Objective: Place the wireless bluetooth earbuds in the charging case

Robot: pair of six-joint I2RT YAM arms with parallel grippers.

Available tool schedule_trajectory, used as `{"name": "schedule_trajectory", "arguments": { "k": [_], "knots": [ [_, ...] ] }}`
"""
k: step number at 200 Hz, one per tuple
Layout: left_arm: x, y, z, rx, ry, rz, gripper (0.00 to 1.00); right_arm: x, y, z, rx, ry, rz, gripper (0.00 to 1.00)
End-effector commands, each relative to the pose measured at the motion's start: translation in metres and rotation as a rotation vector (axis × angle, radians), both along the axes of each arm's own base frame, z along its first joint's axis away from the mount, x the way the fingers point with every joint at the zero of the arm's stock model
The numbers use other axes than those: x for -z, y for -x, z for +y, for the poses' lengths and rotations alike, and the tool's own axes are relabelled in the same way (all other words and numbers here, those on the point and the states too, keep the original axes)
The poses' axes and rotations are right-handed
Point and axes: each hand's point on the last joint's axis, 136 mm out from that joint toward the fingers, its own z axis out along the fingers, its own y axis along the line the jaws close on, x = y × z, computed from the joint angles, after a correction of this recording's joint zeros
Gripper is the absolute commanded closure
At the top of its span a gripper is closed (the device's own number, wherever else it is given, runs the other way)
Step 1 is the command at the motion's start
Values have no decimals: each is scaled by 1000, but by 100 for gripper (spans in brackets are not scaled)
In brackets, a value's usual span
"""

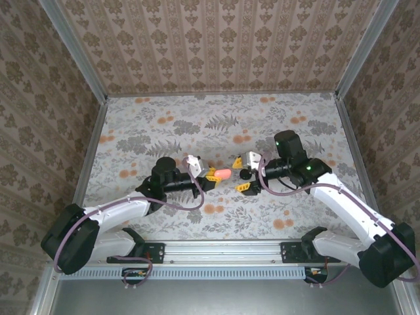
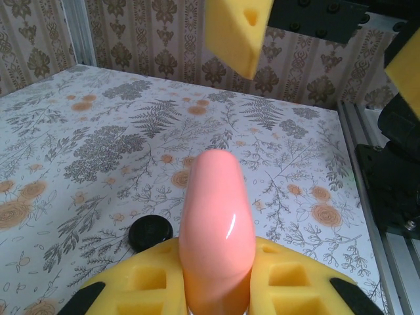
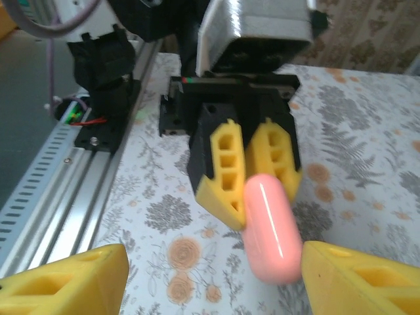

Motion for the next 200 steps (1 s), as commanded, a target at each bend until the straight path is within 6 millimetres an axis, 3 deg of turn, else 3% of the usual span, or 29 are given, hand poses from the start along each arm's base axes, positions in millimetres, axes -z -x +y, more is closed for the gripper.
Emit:
{"name": "schedule_trajectory", "arguments": {
  "k": [1,59,200],
  "knots": [
    [-26,-2,-2,10,52,-73,82,4,-19,-4,77,29,-44,29],
    [-28,-2,-4,21,55,-81,82,8,-25,12,-36,30,-19,42],
    [-33,0,-5,34,63,-89,82,26,-20,30,-164,40,52,54]
  ]
}}
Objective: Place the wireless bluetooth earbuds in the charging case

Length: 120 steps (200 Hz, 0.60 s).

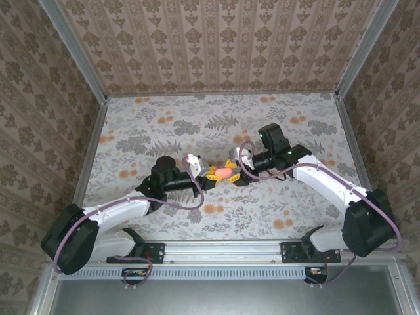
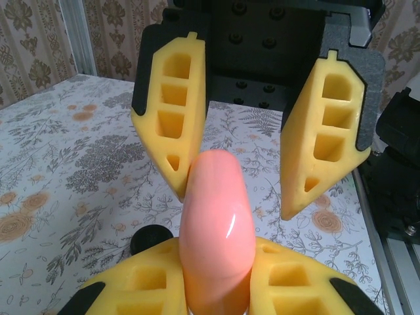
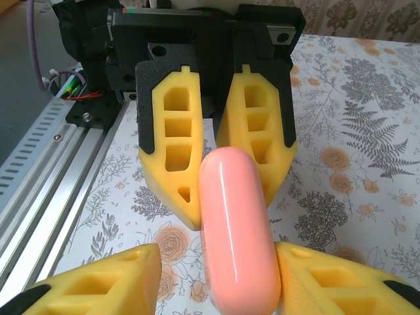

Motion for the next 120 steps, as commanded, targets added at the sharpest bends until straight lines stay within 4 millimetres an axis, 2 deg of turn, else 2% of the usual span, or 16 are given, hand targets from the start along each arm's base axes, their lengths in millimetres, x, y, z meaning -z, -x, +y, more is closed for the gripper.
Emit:
{"name": "schedule_trajectory", "arguments": {
  "k": [1,17,60,63,93,107,120],
  "knots": [
    [-25,0,-3,26,49,-71,82,-9,7,6,-61,-32,2,54],
    [-26,1,-3,28,50,-70,82,-9,6,6,-65,-33,1,56],
    [-28,1,-2,27,53,-73,82,-12,9,6,-82,-31,-3,69],
    [-28,1,-2,28,54,-75,82,-4,7,7,-82,-19,19,70],
    [-27,1,-2,24,50,-74,82,-3,8,6,-88,-7,16,75],
    [-27,1,-1,20,49,-75,78,-3,8,5,-84,-2,11,75],
    [-26,0,0,16,46,-79,69,-3,8,4,-82,4,9,75]
  ]
}}
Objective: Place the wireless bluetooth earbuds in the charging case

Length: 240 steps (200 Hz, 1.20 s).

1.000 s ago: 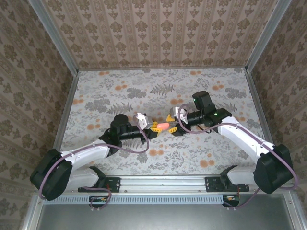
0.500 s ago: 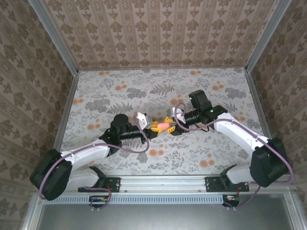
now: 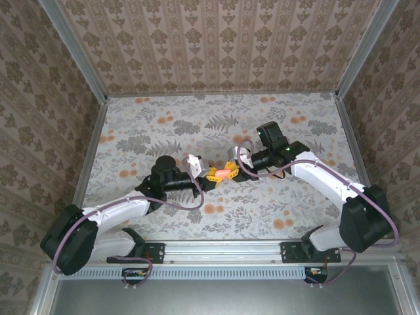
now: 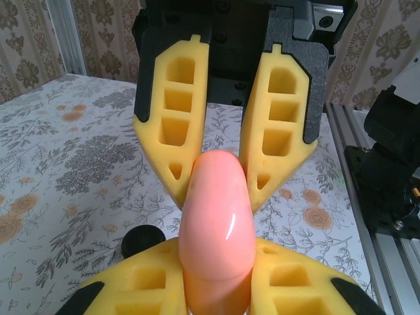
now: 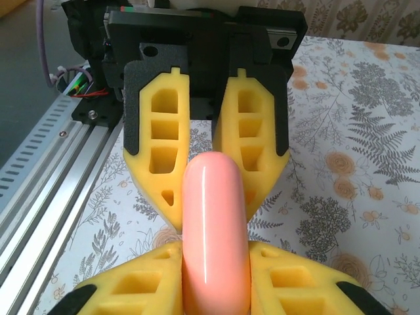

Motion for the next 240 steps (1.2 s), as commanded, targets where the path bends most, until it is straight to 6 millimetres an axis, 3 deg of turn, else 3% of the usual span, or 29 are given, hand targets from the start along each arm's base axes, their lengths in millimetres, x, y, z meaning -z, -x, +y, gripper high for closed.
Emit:
{"name": "schedule_trajectory", "arguments": {
  "k": [1,25,62,72,98,130,176,240],
  "knots": [
    [-25,-4,0,-9,53,-79,69,-3,9,2,-42,0,11,75],
    [-24,-7,3,-41,51,-86,45,-3,7,-1,-24,23,14,74],
    [-24,-22,21,-170,54,-90,15,10,0,-8,58,116,157,74],
    [-25,-28,29,-223,54,-89,1,15,-4,-9,89,135,201,74],
    [-27,-44,51,-367,35,-71,0,29,-20,-7,195,191,341,74],
    [-24,-78,92,-645,-6,-18,0,50,-39,-2,290,264,502,74],
    [-11,-107,145,-930,-51,115,0,85,-64,6,404,353,719,77],
    [-13,-109,150,-927,-62,132,0,129,-77,5,462,437,878,78]
  ]
}}
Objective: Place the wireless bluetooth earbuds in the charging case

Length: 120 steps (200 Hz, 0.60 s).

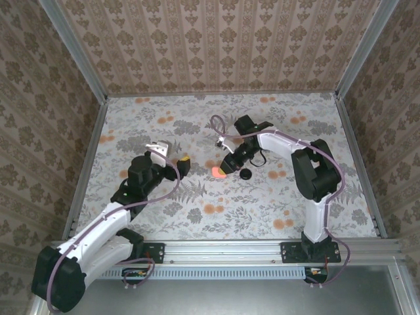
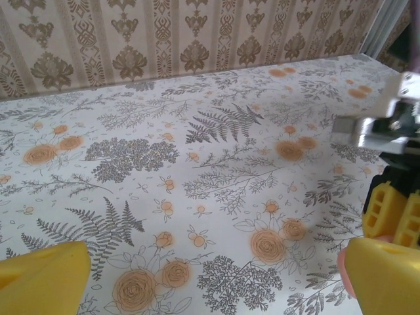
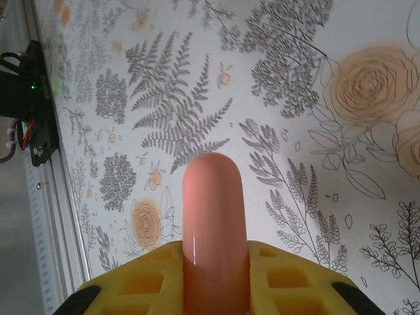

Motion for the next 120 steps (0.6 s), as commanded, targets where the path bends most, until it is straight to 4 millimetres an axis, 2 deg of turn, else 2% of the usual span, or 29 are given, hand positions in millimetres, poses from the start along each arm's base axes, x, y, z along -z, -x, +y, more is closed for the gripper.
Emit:
{"name": "schedule_trajectory", "arguments": {
  "k": [1,66,120],
  "knots": [
    [-16,-5,4,-30,16,-10,0,8,-1,-3,44,35,95,78],
    [-4,-8,7,-48,-4,23,0,41,-3,-14,85,134,192,78],
    [-1,-7,6,-41,-8,37,0,51,-12,-22,124,198,207,75]
  ]
}}
